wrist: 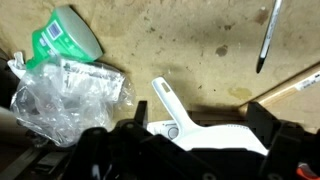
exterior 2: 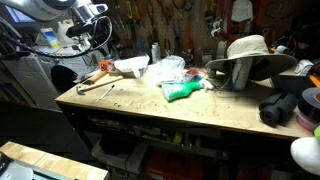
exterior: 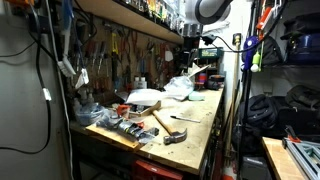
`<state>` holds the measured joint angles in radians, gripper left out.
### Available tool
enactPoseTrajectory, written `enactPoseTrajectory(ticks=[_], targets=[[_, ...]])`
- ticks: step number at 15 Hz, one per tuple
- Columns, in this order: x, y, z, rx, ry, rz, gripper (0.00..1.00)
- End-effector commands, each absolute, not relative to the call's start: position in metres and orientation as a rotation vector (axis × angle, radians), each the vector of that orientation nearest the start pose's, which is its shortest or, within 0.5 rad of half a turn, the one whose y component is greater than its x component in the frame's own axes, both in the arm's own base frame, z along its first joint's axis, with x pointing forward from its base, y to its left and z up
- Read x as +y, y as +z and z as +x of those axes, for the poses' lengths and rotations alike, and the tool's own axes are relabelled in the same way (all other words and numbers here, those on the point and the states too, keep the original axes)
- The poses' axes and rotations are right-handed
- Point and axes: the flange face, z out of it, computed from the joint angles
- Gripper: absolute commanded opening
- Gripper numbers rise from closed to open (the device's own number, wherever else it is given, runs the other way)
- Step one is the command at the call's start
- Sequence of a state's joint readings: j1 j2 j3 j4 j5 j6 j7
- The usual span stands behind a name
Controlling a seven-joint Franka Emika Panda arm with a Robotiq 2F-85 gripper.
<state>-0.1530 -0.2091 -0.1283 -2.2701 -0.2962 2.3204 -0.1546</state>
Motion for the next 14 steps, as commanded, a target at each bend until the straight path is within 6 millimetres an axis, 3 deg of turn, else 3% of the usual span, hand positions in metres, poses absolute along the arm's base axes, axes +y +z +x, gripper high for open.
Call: enactPoseTrajectory(ticks=[1,7,8,14], targets=[[-0.169,0.455,0.509,0.030,-0.447,-3.310,1.00],[-0.187,0.435,0.548,0.163,-0.516,-3.158,1.00],[-0.180,0.442,0.533,0.151,-0.493,-3.189,1.00],[-0.184,0.437,0.548,0.169,-0.499,-3.172,1.00]])
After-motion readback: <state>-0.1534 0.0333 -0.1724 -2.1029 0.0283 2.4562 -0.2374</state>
